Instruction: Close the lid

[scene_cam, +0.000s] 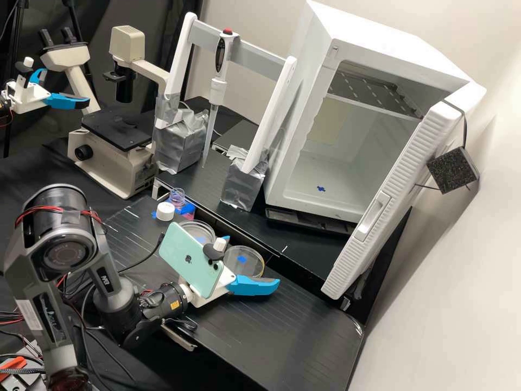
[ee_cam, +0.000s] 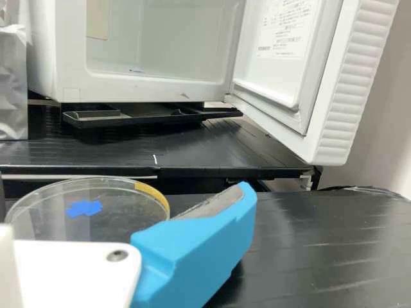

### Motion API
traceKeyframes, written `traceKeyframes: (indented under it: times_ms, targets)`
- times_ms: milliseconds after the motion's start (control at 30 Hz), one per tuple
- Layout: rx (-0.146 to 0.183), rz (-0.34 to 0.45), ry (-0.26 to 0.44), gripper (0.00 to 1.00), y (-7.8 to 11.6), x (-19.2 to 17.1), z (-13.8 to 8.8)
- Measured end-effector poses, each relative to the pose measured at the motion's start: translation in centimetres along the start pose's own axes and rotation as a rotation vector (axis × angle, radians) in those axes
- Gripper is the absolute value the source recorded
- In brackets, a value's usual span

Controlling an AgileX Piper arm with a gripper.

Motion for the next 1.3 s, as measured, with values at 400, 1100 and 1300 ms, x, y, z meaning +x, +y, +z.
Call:
traceKeyframes:
  times_ms: [400,1100,1300]
  targets:
    - [0.03,-0.037,0.035,1.0,-0.14,-0.01,-0.12]
    - [-0.037,-0.013,0.002,0.0,-0.16,0.48,0.1]
    - [-0.046,-0.005,-0.005,0.0,-0.15,0.51,0.09]
